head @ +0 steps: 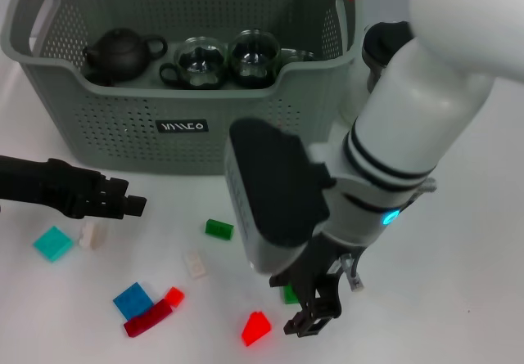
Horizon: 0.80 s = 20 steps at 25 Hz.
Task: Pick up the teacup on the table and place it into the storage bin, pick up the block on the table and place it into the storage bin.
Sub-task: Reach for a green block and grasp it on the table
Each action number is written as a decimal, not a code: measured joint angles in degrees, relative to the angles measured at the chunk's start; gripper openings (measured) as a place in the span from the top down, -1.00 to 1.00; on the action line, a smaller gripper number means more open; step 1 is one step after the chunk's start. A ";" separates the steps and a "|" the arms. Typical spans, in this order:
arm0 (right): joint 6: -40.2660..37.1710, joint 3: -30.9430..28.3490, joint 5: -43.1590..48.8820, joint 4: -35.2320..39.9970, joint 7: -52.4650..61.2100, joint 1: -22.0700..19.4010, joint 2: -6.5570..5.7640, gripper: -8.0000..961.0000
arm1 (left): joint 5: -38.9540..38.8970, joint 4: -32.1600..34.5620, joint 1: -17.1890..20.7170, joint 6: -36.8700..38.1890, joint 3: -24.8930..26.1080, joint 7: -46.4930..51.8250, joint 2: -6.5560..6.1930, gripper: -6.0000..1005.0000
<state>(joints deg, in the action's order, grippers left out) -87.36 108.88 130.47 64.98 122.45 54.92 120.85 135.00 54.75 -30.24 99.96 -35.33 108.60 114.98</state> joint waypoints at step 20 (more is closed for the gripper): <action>11.99 10.43 -2.27 -1.70 -2.83 -0.78 0.57 -0.25 | 0.00 -0.14 0.10 -1.57 0.00 -0.08 0.60 -0.13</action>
<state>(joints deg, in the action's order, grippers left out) -75.37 119.31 128.20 63.28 119.61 54.14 121.42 135.00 54.61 -30.15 98.39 -35.33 108.51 115.58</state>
